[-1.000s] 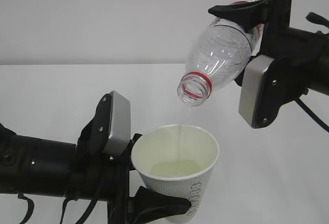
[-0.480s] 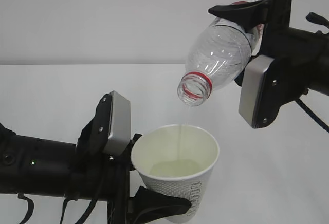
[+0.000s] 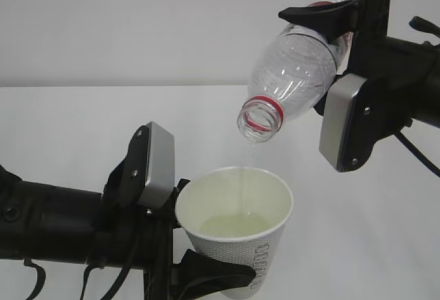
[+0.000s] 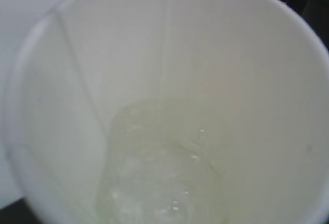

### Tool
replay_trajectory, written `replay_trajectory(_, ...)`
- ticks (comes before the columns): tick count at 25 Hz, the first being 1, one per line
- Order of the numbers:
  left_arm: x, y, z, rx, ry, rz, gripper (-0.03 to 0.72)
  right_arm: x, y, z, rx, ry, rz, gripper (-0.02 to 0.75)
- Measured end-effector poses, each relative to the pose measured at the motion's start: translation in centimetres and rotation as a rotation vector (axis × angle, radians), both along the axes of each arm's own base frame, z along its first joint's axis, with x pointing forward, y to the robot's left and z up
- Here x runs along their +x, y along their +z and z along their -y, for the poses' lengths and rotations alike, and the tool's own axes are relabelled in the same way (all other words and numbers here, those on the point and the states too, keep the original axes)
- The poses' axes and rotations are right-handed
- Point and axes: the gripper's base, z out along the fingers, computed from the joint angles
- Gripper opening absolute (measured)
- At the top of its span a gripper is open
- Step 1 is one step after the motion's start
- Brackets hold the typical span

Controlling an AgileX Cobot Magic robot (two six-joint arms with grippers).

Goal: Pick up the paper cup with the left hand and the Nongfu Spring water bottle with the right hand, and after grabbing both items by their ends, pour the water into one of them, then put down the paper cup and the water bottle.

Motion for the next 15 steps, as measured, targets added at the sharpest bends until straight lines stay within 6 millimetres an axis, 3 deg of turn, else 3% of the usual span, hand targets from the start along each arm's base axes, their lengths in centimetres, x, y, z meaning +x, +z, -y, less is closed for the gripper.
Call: replay_trajectory(15,0.00,0.00,0.00,0.000,0.000,0.000,0.498,0.00,0.00,0.00,-0.013,0.001,0.012,0.520)
